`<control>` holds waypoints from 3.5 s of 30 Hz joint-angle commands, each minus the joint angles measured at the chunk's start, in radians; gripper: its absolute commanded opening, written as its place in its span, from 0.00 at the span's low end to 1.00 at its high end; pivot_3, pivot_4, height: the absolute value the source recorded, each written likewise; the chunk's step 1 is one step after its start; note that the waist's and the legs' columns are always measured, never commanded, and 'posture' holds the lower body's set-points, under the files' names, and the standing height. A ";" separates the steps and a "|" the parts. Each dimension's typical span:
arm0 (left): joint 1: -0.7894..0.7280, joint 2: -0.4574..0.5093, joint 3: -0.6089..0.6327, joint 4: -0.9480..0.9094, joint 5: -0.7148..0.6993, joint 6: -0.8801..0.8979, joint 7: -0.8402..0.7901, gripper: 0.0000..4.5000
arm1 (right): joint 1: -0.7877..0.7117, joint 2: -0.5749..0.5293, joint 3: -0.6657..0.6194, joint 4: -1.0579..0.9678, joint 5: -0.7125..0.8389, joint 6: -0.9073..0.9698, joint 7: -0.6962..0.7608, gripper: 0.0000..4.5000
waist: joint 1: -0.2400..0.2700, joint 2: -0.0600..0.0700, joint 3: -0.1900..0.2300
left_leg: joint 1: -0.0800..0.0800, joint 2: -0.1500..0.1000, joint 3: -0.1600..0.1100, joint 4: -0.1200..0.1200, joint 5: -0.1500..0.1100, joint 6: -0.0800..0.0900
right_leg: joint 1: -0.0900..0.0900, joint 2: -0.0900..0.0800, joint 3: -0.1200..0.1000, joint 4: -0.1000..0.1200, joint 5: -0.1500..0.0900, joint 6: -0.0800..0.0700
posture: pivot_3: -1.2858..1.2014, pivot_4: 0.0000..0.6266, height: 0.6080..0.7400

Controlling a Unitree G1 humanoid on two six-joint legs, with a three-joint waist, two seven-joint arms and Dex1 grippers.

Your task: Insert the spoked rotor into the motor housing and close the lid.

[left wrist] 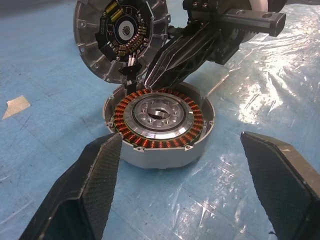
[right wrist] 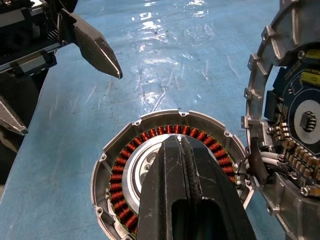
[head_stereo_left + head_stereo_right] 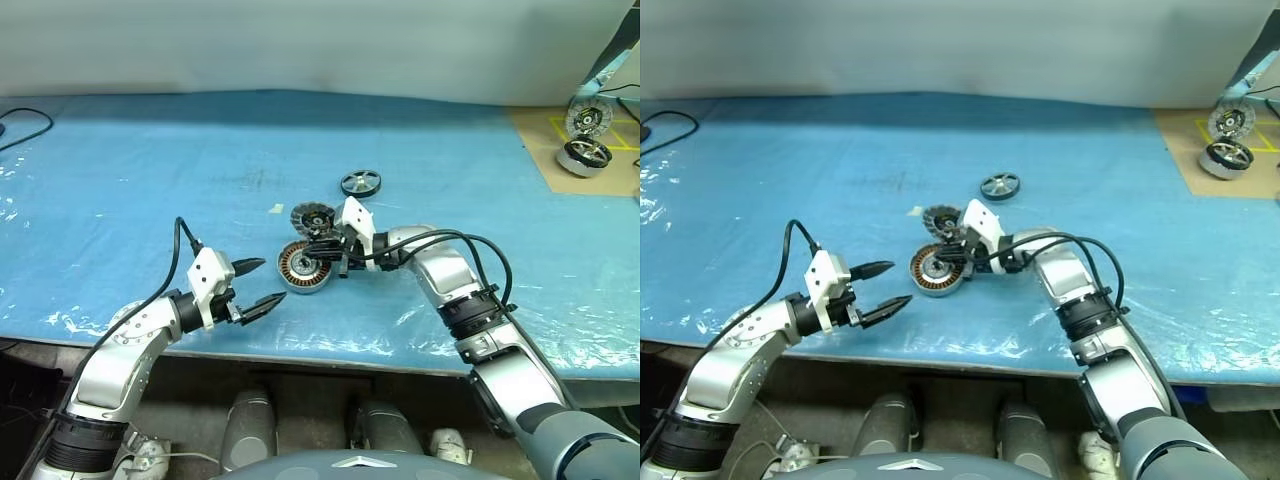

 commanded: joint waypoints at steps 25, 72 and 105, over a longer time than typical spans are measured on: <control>0.025 0.031 0.029 -0.012 -0.025 -0.036 -0.022 0.89 | 0.016 0.024 0.170 0.241 -0.267 -0.289 -0.122 0.00 | -0.008 0.000 -0.001 | 0.006 0.000 0.000 0.000 0.000 0.000 | 0.005 0.000 0.000 0.000 0.000 0.000 | 0.52 0.24 1.00; 0.006 0.029 0.017 0.067 0.003 -0.069 -0.063 0.89 | 0.023 0.062 0.112 0.195 -0.161 -0.123 -0.096 0.00 | -0.018 0.000 -0.004 | 0.005 0.001 0.002 -0.003 0.000 -0.001 | 0.002 0.000 0.004 -0.002 0.000 -0.001 | 0.52 0.24 1.00; 0.002 0.032 0.003 0.059 0.005 -0.062 -0.071 0.89 | 0.071 -0.012 0.050 0.031 -0.082 -0.053 -0.007 0.00 | -0.019 -0.001 -0.005 | 0.011 0.001 0.004 -0.012 0.000 0.000 | 0.007 0.000 0.005 -0.009 0.000 -0.001 | 0.52 0.24 1.00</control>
